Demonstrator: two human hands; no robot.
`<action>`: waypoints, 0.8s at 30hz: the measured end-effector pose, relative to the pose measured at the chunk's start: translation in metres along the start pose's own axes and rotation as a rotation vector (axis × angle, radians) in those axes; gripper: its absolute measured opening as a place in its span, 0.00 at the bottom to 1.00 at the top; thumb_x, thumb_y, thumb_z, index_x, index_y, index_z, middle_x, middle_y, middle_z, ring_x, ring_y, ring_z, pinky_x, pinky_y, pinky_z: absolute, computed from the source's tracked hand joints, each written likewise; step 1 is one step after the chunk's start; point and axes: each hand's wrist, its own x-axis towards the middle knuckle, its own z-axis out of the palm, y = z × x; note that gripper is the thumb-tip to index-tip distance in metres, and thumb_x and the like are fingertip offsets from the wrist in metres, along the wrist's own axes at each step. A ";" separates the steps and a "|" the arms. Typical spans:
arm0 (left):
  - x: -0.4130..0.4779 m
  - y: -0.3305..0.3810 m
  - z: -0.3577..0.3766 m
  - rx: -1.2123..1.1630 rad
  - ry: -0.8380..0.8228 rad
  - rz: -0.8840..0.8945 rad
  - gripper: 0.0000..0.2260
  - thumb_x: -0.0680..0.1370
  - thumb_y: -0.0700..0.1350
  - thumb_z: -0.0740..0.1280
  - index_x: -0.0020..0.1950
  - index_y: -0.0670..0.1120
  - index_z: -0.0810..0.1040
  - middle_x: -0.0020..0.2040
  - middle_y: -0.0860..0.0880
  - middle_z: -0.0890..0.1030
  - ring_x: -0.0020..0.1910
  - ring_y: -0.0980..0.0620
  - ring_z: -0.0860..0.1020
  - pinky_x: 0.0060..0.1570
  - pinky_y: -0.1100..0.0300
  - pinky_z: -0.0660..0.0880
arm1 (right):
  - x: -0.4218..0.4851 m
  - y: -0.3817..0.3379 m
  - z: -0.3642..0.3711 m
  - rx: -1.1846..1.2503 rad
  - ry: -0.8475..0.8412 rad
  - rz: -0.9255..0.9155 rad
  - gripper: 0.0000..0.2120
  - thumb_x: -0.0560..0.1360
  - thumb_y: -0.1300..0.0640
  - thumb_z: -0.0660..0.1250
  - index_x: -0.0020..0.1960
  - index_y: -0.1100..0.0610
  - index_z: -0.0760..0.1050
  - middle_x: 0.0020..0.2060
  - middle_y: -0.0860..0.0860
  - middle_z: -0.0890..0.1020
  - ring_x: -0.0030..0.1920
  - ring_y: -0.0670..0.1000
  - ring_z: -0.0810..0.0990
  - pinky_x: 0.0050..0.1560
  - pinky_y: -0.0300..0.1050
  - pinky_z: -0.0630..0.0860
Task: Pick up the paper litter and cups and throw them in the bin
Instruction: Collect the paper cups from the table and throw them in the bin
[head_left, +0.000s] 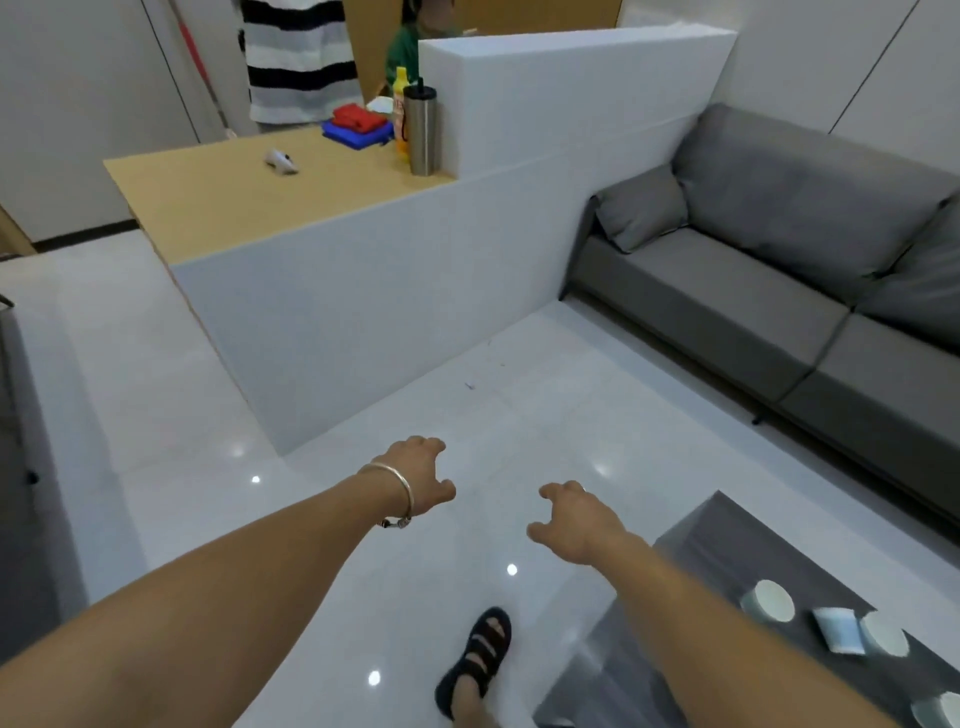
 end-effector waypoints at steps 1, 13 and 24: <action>0.021 -0.002 -0.008 0.003 -0.008 -0.004 0.30 0.75 0.56 0.63 0.75 0.49 0.59 0.74 0.48 0.63 0.70 0.47 0.64 0.65 0.50 0.68 | 0.023 -0.003 -0.010 -0.002 -0.007 -0.005 0.33 0.77 0.43 0.63 0.78 0.53 0.56 0.73 0.53 0.63 0.69 0.55 0.68 0.65 0.49 0.69; 0.256 -0.011 -0.116 -0.044 -0.044 -0.077 0.30 0.75 0.55 0.64 0.75 0.48 0.60 0.72 0.46 0.65 0.68 0.45 0.67 0.65 0.51 0.67 | 0.255 -0.024 -0.168 -0.019 0.001 -0.023 0.32 0.77 0.44 0.63 0.76 0.53 0.59 0.70 0.54 0.65 0.67 0.56 0.69 0.63 0.50 0.71; 0.514 -0.013 -0.171 0.043 -0.189 0.043 0.29 0.76 0.55 0.63 0.74 0.48 0.61 0.71 0.46 0.66 0.68 0.45 0.67 0.64 0.52 0.68 | 0.465 -0.025 -0.237 0.098 -0.036 0.103 0.31 0.77 0.44 0.63 0.76 0.53 0.59 0.70 0.54 0.65 0.67 0.56 0.69 0.62 0.51 0.71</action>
